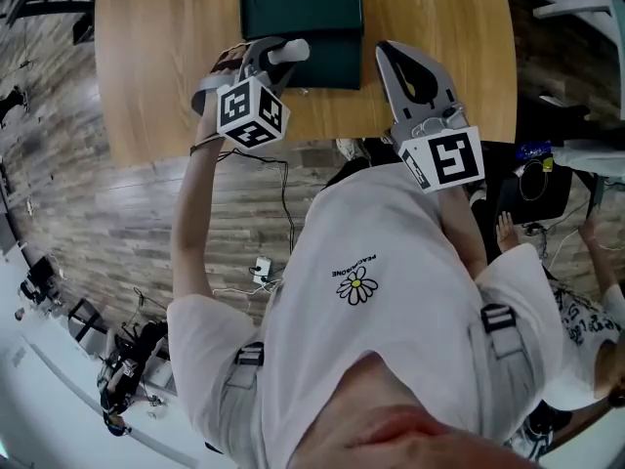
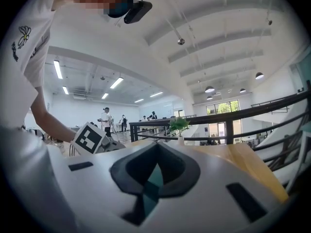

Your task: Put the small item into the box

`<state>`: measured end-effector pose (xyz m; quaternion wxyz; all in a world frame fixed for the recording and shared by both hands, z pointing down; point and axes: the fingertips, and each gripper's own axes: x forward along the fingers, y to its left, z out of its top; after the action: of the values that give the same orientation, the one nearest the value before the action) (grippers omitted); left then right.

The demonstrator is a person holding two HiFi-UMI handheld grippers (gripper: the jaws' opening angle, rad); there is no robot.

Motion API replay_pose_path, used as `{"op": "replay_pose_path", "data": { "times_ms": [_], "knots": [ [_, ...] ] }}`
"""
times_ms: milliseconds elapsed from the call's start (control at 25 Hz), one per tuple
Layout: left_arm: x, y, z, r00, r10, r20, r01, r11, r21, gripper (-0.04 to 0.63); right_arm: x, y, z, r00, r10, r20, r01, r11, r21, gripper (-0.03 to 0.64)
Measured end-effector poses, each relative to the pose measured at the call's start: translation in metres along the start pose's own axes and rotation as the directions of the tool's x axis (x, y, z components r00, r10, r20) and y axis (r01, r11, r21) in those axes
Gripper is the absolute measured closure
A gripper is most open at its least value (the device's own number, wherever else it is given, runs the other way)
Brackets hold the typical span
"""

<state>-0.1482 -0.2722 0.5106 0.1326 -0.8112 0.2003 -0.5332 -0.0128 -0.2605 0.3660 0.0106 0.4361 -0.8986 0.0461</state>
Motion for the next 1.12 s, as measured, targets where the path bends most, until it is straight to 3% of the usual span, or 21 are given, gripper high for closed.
{"op": "replay_pose_path", "data": {
  "times_ms": [400,680,800,1120],
  "knots": [
    [0.043,-0.031,-0.020,0.985,-0.133,-0.110,0.141,0.987,0.074,0.425,-0.002,-0.005,-0.010,0.999,-0.007,-0.039,0.008,1.000,0.011,0.611],
    [0.066,-0.050,-0.043,0.941,-0.253,-0.223,0.281,0.954,0.102,0.425,-0.001,-0.006,-0.018,0.999,-0.007,-0.052,0.006,1.000,-0.019,0.611],
    [0.071,-0.051,-0.046,0.936,-0.254,-0.244,0.291,0.948,0.132,0.423,0.003,-0.004,-0.016,0.999,-0.001,-0.054,0.001,1.000,0.010,0.611],
    [0.077,-0.054,-0.050,0.943,-0.222,-0.250,0.272,0.943,0.191,0.417,0.004,-0.004,-0.016,0.998,-0.006,-0.060,0.004,1.000,-0.027,0.611]
  ]
}}
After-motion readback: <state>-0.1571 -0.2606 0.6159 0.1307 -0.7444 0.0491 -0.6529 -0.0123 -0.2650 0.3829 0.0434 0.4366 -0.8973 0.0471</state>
